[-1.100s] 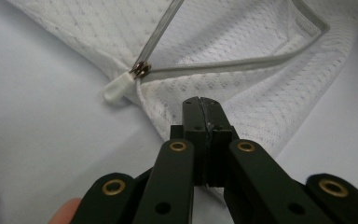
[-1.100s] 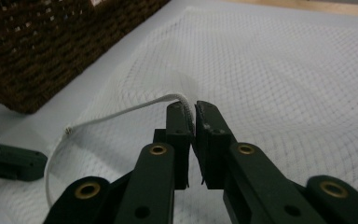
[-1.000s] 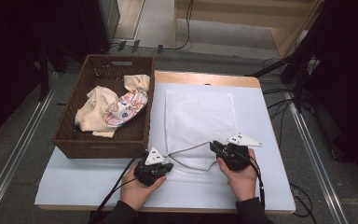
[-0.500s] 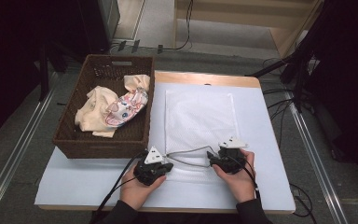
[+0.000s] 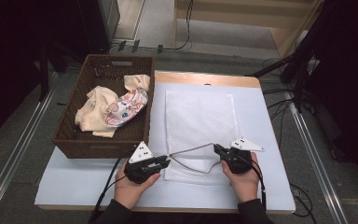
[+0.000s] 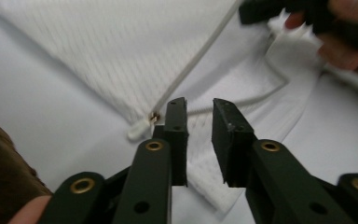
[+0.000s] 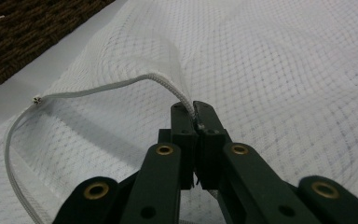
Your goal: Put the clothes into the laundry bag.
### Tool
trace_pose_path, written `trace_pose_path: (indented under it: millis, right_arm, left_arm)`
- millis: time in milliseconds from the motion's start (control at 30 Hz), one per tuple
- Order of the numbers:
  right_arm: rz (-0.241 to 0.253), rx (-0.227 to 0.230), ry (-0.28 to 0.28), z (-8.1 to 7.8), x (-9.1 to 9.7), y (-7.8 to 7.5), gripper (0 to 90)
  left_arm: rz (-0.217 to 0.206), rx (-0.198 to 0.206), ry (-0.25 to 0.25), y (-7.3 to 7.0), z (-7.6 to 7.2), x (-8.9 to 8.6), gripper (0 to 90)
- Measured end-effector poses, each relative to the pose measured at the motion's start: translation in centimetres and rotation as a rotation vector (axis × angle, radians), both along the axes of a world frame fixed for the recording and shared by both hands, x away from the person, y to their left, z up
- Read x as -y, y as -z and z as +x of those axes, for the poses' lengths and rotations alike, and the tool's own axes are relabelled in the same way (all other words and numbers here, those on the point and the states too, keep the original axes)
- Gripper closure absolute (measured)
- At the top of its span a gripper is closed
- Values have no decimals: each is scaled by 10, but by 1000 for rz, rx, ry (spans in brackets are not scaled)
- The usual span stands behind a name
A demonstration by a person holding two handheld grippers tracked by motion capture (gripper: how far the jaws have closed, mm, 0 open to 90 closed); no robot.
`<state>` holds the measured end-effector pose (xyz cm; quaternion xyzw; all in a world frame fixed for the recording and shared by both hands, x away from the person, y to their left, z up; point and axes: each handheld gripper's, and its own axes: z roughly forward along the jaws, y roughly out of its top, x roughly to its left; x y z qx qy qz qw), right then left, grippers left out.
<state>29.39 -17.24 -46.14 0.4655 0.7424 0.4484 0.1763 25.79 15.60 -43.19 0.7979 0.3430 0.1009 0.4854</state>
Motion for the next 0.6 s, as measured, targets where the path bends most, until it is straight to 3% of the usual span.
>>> trace_pose_path:
  millis: [100,233,300,600]
  right_arm:
    - [11,5,-2,-1,2,0,888]
    - [12,16,-14,-3,2,0,888]
    - [14,20,-22,-3,1,-1,887]
    - [4,20,-31,-4,-1,-2,881]
  left_arm:
    - [-57,49,10,-18,-3,-11,617]
    - [-41,71,19,-30,-3,-19,418]
    - [-57,104,-12,-33,-4,-23,342]
    - [-148,99,-51,-56,-2,-50,282]
